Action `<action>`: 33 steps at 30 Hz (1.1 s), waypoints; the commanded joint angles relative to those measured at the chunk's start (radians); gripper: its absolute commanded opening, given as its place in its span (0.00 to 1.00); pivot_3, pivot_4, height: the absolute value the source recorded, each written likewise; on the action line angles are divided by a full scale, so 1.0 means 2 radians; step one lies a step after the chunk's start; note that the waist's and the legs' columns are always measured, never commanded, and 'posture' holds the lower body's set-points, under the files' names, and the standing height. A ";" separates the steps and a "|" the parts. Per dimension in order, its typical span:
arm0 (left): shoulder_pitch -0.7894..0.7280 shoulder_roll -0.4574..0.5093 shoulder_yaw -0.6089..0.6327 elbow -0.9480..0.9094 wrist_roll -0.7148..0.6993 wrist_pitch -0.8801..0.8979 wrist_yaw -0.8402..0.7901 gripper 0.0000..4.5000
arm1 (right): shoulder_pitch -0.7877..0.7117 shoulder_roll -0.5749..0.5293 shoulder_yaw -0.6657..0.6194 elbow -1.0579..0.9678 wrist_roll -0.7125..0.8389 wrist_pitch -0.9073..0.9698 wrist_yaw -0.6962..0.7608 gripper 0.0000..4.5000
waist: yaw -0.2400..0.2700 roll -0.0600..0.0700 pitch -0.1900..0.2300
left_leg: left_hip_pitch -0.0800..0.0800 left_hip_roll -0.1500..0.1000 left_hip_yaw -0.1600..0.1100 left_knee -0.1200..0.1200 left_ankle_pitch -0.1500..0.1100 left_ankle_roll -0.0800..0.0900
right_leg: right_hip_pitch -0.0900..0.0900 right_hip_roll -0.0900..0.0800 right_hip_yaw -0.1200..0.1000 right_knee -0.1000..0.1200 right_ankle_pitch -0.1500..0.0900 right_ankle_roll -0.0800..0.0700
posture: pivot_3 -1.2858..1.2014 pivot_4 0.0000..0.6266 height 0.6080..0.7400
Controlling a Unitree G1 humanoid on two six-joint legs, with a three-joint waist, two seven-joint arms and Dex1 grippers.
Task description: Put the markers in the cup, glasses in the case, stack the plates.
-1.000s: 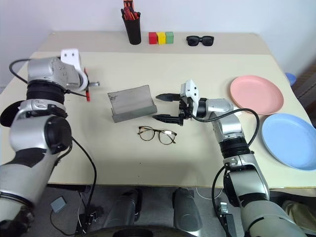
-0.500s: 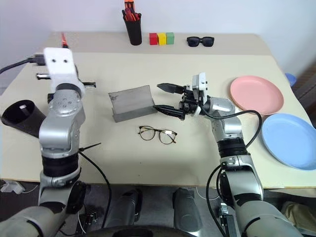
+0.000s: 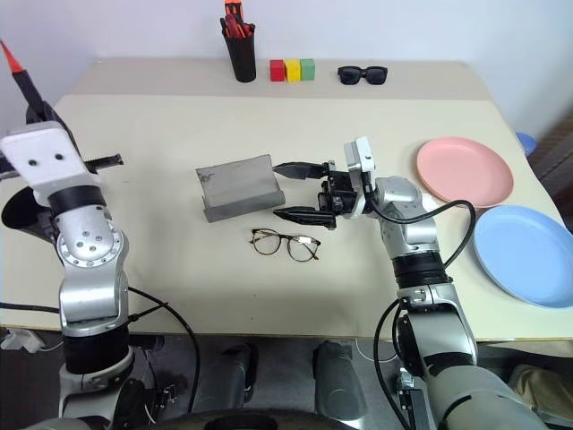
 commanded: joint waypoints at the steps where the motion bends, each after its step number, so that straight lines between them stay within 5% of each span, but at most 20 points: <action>1: 0.012 -0.019 0.019 -0.041 0.025 0.004 0.026 0.00 | -0.011 0.002 -0.001 -0.011 -0.001 -0.005 -0.005 0.87 | 0.000 0.000 0.000 | 0.000 0.000 0.000 0.000 0.000 0.000 | 0.000 0.000 0.000 0.000 0.000 0.000 | 0.52 0.24 1.00; 14: 0.081 -0.053 0.021 -0.050 0.138 -0.029 0.087 0.00 | -0.018 0.008 0.009 -0.041 0.004 0.021 -0.026 0.87 | -0.001 0.000 0.000 | 0.000 0.000 0.000 0.000 0.000 0.000 | 0.000 0.000 0.000 0.000 0.000 0.000 | 0.52 0.24 1.00; 33: 0.022 -0.032 0.075 0.094 0.108 -0.075 0.139 0.00 | -0.014 0.009 0.005 -0.020 -0.001 0.006 -0.024 0.87 | 0.000 0.000 0.000 | 0.000 0.000 0.000 0.000 0.000 0.000 | 0.000 0.000 0.000 0.000 0.000 0.000 | 0.52 0.24 1.00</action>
